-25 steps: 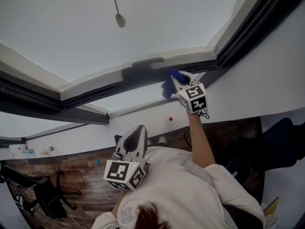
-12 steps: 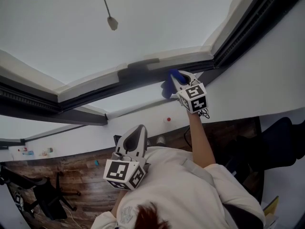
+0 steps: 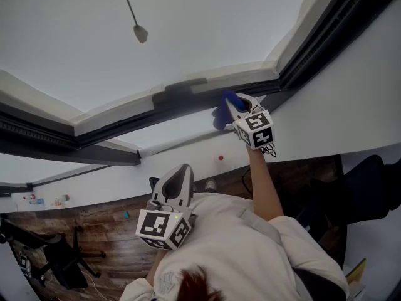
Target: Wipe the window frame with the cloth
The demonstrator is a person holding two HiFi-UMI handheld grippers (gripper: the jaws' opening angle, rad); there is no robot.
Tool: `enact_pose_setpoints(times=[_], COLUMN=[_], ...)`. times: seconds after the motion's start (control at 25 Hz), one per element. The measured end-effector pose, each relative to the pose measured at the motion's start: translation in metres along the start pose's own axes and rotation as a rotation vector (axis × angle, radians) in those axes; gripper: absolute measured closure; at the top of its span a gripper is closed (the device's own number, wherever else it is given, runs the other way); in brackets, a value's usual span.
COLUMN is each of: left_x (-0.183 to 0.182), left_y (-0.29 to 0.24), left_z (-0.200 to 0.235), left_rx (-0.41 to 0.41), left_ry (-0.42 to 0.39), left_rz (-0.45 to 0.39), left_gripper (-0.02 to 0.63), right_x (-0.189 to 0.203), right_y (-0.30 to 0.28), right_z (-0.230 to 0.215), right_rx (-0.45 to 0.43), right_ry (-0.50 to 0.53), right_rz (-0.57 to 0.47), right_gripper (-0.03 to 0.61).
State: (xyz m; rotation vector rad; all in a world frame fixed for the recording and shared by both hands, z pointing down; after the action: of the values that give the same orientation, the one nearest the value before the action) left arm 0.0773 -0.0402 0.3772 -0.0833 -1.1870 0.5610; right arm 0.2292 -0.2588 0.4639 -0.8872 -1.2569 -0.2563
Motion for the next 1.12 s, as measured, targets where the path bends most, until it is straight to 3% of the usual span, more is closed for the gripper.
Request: enact_pose_setpoints(times=[1.12], left_x=[0.011], left_y=[-0.014], left_z=[-0.014], left_rx=[0.006], left_ry=[0.018], left_rz=[-0.012], left_gripper=[0.609], right_x=[0.006], right_y=[0.014], right_z=[-0.025], right_rx=[0.034], right_ry=[0.019], right_rz=[0.000], right_gripper=[0.529])
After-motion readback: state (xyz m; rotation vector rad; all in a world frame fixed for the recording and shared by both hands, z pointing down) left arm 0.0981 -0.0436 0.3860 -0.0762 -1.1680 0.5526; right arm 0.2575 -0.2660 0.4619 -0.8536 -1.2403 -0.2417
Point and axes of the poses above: the fingertips, and each gripper's own axes: y backward along the fingers, z to its left, x out of its underside, the point moved 3 cm from there along y, backward along the fingers, and after that the axes turned 5 degrees about -x, right-handed, at the moved point
